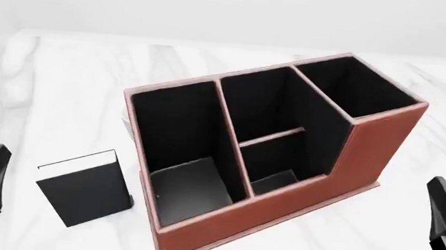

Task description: Pick up the book and place it in the back compartment of the caddy.

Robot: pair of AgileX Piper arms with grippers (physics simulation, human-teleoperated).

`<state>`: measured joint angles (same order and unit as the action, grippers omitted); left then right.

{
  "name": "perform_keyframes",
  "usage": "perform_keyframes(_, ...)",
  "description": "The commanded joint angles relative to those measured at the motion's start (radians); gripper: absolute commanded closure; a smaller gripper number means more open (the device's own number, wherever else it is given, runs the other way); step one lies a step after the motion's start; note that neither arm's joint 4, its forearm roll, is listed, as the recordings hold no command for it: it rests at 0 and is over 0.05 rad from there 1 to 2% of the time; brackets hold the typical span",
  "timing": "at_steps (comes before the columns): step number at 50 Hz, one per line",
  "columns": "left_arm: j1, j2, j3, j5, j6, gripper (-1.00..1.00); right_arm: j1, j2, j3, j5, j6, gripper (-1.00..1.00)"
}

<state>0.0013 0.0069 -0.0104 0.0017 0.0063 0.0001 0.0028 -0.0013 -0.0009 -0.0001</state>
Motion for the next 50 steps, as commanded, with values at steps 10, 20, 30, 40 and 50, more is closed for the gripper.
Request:
perform_keyframes(10, -0.037, 0.122, -0.171, 0.064, 0.191, -1.00, 0.001, 0.000, 0.000, 0.001, -0.001, -1.00)
perform_keyframes(20, -0.221, 0.384, -0.369, 0.202, 0.355, -1.00, 0.002, -0.001, 0.000, 0.001, -0.001, -1.00)
perform_keyframes(30, -0.381, 0.569, -0.564, 0.349, 0.425, -1.00, 0.002, -0.002, 0.000, 0.001, -0.001, -1.00)
perform_keyframes(40, -0.492, 0.693, -0.781, 0.634, 0.444, -1.00, 0.003, -0.002, 0.000, 0.001, -0.001, -1.00)
perform_keyframes(50, -0.509, 0.756, -0.886, 0.826, 0.452, -1.00, 0.003, -0.002, 0.000, 0.001, -0.002, -1.00)
